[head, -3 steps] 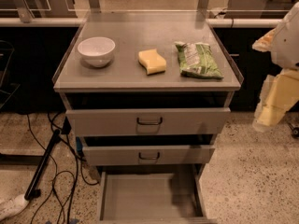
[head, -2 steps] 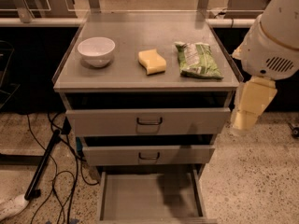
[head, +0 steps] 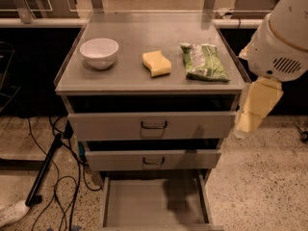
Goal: Place sponge into bottom drawer
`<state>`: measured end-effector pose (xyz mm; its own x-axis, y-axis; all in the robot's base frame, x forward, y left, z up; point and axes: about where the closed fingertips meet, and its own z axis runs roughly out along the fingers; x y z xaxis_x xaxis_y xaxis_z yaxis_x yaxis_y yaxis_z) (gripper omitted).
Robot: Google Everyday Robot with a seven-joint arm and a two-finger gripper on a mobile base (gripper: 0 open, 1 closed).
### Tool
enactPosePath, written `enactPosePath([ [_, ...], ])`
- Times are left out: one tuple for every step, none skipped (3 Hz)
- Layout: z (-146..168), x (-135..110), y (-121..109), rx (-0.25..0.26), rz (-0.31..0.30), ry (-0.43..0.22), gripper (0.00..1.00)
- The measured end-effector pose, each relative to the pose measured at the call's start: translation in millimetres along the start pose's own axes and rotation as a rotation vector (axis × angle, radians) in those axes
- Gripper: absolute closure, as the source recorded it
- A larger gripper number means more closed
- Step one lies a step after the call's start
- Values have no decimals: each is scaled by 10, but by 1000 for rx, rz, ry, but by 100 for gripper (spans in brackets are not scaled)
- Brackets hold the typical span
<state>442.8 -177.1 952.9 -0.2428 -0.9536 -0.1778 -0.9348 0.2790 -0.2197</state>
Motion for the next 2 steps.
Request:
enactPosePath([
  [184,-115,-244,1,78,-12,0],
  [463,-195,-505,-18,182,5,0],
])
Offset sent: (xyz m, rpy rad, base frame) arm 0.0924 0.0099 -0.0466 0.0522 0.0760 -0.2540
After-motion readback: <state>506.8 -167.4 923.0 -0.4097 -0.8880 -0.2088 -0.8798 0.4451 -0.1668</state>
